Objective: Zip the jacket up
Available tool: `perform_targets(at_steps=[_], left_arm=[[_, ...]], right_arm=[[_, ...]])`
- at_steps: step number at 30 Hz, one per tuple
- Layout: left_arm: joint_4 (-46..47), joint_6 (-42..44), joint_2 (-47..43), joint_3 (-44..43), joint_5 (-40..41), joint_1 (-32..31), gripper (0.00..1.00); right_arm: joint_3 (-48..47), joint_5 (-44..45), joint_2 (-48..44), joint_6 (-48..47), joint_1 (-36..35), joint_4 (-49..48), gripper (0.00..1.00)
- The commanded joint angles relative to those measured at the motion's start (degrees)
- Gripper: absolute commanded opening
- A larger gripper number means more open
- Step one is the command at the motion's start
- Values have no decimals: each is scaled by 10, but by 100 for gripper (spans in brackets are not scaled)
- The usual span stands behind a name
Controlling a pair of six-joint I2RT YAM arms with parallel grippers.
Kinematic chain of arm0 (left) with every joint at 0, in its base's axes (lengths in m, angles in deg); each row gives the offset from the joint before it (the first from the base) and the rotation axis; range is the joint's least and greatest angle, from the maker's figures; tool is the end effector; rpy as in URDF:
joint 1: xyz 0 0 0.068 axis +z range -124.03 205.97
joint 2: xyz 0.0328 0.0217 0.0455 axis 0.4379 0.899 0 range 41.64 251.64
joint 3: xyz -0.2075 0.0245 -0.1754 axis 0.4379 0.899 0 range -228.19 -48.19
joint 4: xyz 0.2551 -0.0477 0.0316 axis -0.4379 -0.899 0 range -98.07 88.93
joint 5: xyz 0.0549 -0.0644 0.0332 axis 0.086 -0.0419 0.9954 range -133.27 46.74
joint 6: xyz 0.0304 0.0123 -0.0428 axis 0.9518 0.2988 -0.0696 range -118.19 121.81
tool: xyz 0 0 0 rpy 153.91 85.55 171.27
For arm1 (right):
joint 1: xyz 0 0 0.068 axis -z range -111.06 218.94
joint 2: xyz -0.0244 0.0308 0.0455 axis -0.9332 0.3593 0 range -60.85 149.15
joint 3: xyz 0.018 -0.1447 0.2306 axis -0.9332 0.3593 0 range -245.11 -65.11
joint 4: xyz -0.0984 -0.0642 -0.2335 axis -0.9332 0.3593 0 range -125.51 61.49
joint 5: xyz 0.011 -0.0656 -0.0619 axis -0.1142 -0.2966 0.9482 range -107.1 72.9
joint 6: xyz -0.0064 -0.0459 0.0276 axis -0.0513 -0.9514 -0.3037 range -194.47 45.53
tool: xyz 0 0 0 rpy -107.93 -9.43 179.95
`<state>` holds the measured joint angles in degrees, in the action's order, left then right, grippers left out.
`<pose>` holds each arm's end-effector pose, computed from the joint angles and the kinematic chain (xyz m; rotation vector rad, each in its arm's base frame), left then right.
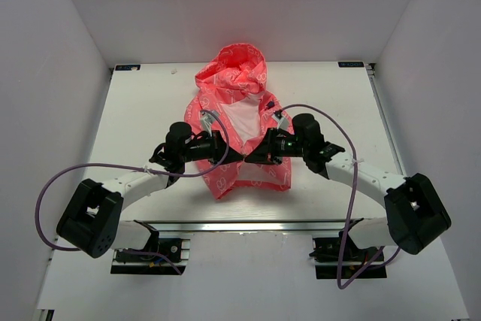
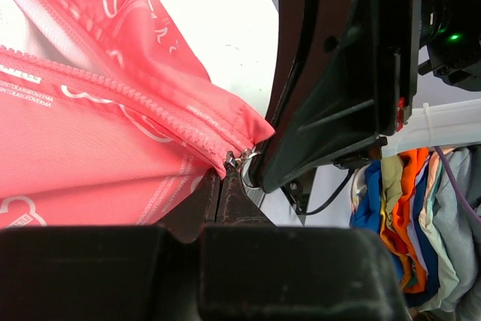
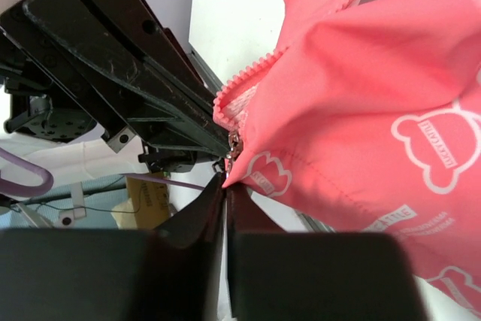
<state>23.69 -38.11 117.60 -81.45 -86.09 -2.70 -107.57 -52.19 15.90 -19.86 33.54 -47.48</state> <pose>0.2269 -0.1517 0.2166 0.3740 2.0593 -1.4768 0.2254 0.1853 0.2429 -0.0935 2.2631 1.5459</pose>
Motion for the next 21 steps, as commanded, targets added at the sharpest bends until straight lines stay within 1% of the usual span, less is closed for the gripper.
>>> perform_targets(at_steps=[1, 6, 10, 13, 16, 18, 21], left_arm=[[11, -2, -13, 4, -27, -7, 0], [-13, 12, -14, -2, -30, -7, 0], [-41, 31, -13, -8, -34, -8, 0], [-58, 40, -13, -10, -38, -10, 0], [-81, 53, -16, -12, -41, -12, 0], [-105, 64, -19, -15, -41, -14, 0], [-131, 74, -23, -16, -40, -14, 0]], right_arm=[[-32, 1, 5, -7, -5, -30, 0], [-40, 55, -16, -20, -7, -16, 0], [-40, 55, -23, -31, -7, -36, 0], [-32, 60, -25, -25, -7, -81, 0], [-39, 99, -23, -47, -7, -104, 0], [-31, 135, -23, -51, -6, -155, 0], [-13, 155, -17, -52, -7, -226, 0]])
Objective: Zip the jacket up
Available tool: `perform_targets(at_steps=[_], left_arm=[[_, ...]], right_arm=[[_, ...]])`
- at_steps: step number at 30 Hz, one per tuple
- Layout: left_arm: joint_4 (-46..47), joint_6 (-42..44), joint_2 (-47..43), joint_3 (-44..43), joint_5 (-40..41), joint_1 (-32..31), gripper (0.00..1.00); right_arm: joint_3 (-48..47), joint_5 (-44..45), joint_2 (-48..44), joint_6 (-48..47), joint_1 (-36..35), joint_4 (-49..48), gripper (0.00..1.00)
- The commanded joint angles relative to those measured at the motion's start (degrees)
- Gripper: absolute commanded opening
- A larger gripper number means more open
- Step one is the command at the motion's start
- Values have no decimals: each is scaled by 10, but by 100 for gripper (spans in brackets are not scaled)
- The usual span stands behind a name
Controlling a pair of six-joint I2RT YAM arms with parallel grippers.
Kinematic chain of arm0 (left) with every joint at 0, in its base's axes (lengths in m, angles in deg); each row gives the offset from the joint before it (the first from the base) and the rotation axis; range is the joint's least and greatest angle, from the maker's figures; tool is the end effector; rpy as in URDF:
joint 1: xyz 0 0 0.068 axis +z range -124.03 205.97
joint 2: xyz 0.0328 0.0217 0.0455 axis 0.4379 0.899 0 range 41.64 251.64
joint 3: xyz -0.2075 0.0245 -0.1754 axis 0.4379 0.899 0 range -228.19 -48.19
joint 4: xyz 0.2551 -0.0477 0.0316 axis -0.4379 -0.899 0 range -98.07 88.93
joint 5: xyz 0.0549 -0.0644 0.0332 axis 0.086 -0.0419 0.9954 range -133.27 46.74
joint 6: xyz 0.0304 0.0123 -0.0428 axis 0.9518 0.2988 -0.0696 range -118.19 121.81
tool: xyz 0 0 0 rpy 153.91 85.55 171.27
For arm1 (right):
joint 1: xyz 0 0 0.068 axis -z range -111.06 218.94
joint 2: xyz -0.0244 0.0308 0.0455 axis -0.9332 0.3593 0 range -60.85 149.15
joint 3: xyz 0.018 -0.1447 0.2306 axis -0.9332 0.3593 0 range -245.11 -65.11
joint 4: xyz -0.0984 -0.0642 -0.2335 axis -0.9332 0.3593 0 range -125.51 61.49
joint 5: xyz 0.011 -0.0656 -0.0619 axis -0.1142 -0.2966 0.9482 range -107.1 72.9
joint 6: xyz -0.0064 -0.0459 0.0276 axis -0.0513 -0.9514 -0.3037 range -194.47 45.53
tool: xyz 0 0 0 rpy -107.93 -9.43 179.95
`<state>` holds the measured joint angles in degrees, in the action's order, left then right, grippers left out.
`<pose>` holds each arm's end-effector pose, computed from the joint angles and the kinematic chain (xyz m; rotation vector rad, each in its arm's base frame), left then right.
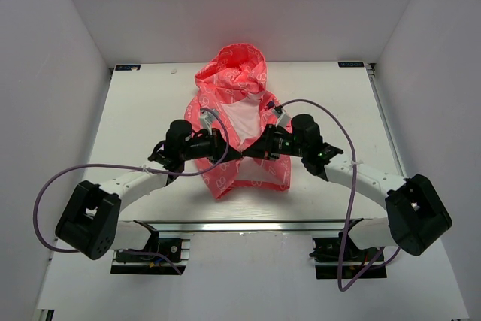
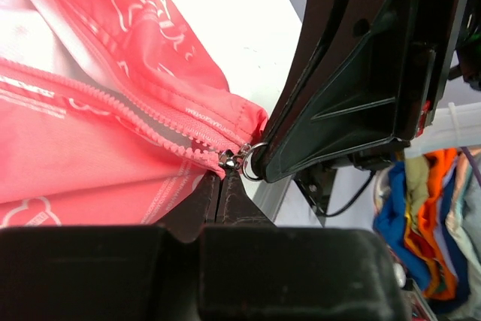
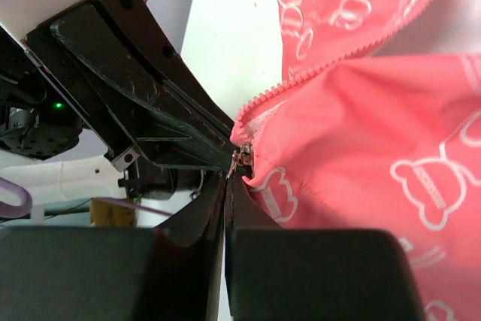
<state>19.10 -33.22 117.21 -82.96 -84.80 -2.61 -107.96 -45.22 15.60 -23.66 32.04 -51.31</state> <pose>0.2284 -0.1513 0.2189 0.4202 2.0695 -1.4031 0.2264 0.1909 0.2524 -0.1268 2.1368 1.4441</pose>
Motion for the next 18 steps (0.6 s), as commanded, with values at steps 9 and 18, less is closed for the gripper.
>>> perform_targets(at_steps=[9, 18], left_arm=[[-123, 39, -38, -6, -48, -17, 0], [-179, 51, -42, -12, -33, -18, 0]], right_arm=[[-16, 126, -26, -51, 7, -222, 0], [-120, 62, -2, -163, -2, 68, 0]])
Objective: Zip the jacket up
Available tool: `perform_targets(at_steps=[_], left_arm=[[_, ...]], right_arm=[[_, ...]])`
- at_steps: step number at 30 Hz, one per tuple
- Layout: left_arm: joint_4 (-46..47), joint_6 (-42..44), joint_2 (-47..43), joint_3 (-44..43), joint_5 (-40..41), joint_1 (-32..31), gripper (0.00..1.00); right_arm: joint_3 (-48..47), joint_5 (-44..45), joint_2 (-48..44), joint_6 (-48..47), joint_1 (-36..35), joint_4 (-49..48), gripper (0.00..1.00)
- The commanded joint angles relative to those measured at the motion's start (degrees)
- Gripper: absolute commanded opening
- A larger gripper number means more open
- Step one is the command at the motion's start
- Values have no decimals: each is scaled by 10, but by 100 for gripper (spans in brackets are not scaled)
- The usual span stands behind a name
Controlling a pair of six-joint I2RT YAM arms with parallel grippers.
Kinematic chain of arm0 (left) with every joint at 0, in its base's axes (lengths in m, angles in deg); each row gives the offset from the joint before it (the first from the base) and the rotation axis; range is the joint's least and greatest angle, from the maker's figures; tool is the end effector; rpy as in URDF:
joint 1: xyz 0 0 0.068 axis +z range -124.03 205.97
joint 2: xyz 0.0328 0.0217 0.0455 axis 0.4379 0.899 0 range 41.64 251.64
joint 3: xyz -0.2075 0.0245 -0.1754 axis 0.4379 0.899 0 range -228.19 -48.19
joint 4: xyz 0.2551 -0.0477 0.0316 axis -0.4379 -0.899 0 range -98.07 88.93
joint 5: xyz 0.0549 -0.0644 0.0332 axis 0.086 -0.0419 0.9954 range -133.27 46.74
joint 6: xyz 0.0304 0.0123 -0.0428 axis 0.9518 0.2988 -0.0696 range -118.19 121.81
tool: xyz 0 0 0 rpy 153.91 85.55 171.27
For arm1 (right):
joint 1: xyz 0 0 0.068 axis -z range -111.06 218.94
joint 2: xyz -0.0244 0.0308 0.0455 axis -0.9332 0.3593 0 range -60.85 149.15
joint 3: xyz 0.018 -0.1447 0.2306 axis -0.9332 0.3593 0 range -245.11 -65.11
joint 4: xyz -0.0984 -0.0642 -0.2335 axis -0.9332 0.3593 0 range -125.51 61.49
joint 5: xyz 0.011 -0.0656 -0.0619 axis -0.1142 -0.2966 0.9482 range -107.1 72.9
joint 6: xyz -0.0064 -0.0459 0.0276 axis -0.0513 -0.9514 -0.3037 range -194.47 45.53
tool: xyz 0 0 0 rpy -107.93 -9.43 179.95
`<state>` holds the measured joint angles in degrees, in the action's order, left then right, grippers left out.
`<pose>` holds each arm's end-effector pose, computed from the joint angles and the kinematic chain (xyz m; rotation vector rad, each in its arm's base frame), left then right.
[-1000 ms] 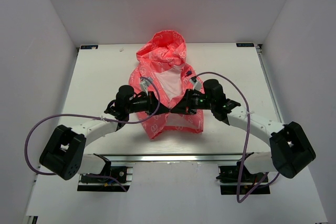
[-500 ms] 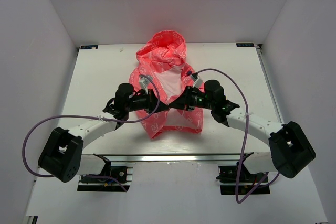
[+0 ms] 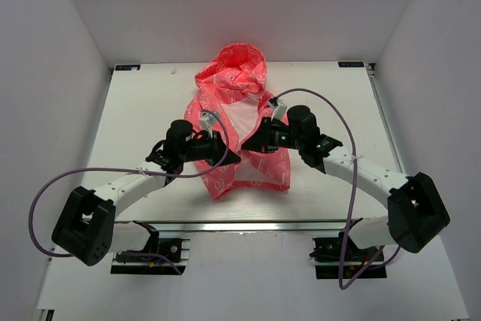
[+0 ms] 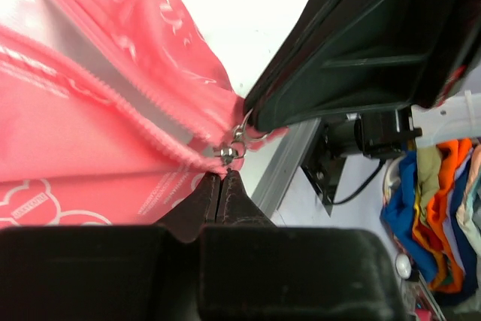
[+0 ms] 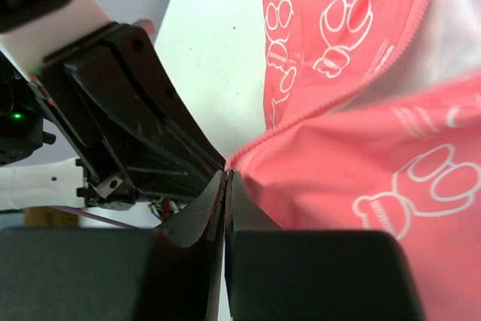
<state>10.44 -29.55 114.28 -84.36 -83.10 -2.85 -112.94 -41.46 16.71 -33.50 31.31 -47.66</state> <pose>0.2218 -0.1481 0.2252 0.4408 2.1219 -1.3368 0.2342 0.1991 0.2698 -0.2647 2.0624 1.2955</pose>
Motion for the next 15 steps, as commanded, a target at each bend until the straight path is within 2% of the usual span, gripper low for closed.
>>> perform_targets(at_steps=[1, 10, 15], left_arm=[[-87, 15, -15, 1, -48, -16, 0], [-21, -12, -7, 0, -55, -16, 0], [-31, -10, -14, 7, -64, -16, 0]], right_arm=[[-65, 26, -19, -74, 4, 47, 0], [-59, -2, 8, -84, -10, 110, 0], [-46, 43, 2, -70, -13, 52, 0]])
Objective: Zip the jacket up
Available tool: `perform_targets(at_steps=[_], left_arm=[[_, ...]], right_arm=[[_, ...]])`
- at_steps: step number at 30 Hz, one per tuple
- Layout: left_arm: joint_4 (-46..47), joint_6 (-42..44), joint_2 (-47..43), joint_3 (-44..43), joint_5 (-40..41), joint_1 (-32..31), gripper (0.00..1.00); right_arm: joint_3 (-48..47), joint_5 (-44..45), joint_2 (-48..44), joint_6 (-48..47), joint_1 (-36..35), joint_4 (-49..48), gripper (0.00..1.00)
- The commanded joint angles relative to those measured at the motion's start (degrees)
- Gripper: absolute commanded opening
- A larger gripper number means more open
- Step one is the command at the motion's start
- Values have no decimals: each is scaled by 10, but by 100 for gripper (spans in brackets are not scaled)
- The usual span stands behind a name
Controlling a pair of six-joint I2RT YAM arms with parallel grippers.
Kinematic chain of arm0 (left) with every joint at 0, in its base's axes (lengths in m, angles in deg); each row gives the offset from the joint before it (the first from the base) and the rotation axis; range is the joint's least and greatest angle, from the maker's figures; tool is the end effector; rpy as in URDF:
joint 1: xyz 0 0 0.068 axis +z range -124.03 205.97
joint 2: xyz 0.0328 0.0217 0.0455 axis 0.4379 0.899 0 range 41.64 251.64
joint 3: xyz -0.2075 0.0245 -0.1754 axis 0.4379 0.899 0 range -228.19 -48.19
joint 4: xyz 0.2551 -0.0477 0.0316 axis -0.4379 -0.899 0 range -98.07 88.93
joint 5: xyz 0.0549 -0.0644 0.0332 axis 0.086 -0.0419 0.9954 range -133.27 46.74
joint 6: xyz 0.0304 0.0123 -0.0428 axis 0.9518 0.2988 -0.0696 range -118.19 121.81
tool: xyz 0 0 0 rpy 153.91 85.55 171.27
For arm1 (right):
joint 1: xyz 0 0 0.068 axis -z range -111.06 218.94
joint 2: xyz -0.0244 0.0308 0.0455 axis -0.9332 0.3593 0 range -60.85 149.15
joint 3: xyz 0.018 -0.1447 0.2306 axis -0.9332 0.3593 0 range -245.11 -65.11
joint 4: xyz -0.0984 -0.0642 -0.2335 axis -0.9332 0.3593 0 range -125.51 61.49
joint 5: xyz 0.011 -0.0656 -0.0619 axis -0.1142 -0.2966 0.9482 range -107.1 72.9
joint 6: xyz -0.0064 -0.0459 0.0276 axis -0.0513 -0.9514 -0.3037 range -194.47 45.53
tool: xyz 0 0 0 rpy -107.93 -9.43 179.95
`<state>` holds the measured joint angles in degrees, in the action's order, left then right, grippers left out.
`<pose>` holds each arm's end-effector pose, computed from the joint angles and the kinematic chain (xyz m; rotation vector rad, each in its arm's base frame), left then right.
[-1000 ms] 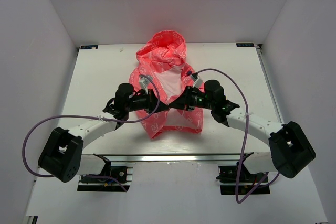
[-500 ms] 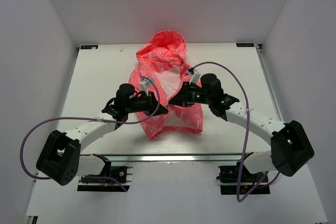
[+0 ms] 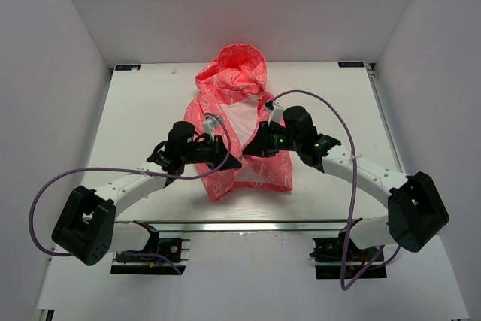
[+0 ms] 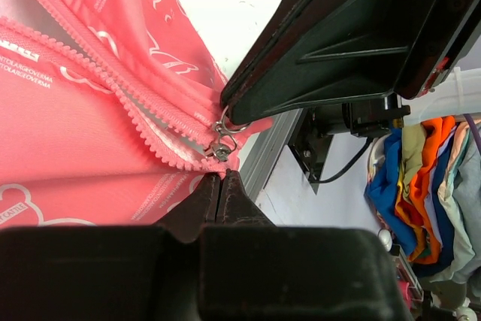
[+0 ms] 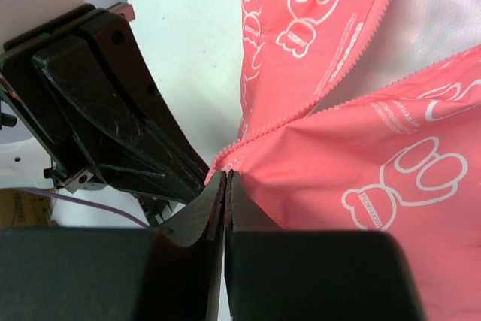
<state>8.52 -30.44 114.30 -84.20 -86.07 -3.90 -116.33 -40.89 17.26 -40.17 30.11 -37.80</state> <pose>0.2158 -0.1519 0.2217 0.4723 2.1661 -1.4045 0.2311 0.2043 0.2702 -0.3779 2.1497 1.1932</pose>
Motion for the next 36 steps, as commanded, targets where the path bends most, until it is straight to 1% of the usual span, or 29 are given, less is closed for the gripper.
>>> perform_targets(at_steps=[1, 2, 4, 6, 7, 8, 9, 11, 13, 14, 15, 16, 17, 18, 19, 20, 21, 22, 24, 26, 27, 29, 30, 31, 32, 33, 34, 35, 36], left_arm=[[-24, 2, -15, 6, -35, -5, 0], [-35, 3, -16, 7, -35, -5, 0], [-63, 4, -23, 16, -51, -5, 0], [-92, 5, -31, 24, -58, -5, 0], [-101, 5, -36, 33, -65, -5, 0], [-132, 5, -46, 35, -62, -5, 0], [-143, 7, -52, 36, -61, -5, 0], [-163, 12, -63, 35, -52, -5, 0], [-187, 18, -66, 32, -46, -5, 0], [-195, 20, -65, 29, -35, -5, 0], [-198, 22, -62, 25, -30, -5, 0], [-200, 25, -60, 22, -28, -5, 0], [-196, 24, -57, 16, -21, -5, 0], [-191, 23, -52, 16, -20, -5, 0], [-186, 22, -48, 16, -19, -5, 0], [-185, 23, -45, 13, -12, -5, 0], [-186, 27, -38, 11, -10, -5, 0], [-190, 32, -34, 9, -7, -5, 0], [-190, 37, -29, 8, -8, -5, 0], [-184, 36, -29, 9, -5, -5, 0], [-182, 34, -31, 10, -3, -5, 0], [-175, 31, -35, 9, 0, -5, 0], [-171, 29, -38, 9, 1, -5, 0], [-164, 20, -44, 9, 2, -5, 0], [-150, 17, -45, 10, 2, -5, 0], [-143, 13, -48, 12, 3, -5, 0], [-126, 5, -52, 13, 0, -5, 0], [-119, 1, -53, 12, 1, -5, 0], [-111, -3, -53, 10, 4, -5, 0]], right_arm=[[-16, 70, -2, 0, -2, -59, 0], [-19, 85, -1, 0, -2, -87, 0], [-40, 122, 9, -23, -3, -105, 0], [-71, 148, 34, -103, -6, -99, 0], [-104, 165, 45, -150, -8, -94, 0], [-121, 182, 56, -185, -11, -72, 0], [-132, 179, 77, -274, -11, -50, 0], [-145, 151, 83, -336, -12, -27, 0], [-155, 90, 84, -418, -12, 18, 0], [-188, 55, 87, -440, -12, 56, 0], [-214, 30, 103, -467, -14, 167, 0], [-226, -4, 104, -472, -14, 192, 0], [-215, -22, 100, -469, -14, 209, 0], [-195, -34, 78, -454, -15, 207, 0], [-171, -57, 64, -427, -15, 178, 0], [-171, -61, 64, -411, -15, 174, 0], [-139, -57, 40, -387, -15, 174, 0], [-134, -66, 35, -371, -15, 177, 0], [-119, -94, 29, -353, -16, 185, 0], [-101, -138, 25, -354, -16, 182, 1], [-86, -159, 24, -355, -16, 184, 25], [-83, -189, 18, -368, -18, 201, 29], [-76, -208, 14, -368, -20, 202, 34], [-70, -214, 9, -368, -24, 200, 35], [-61, -219, -1, -361, -31, 179, 39], [-52, -238, -5, -348, -33, 171, 47], [-41, -239, -8, -327, -34, 164, 51], [-35, -237, -12, -311, -35, 155, 63], [-30, -231, -15, -286, -35, 139, 86]])
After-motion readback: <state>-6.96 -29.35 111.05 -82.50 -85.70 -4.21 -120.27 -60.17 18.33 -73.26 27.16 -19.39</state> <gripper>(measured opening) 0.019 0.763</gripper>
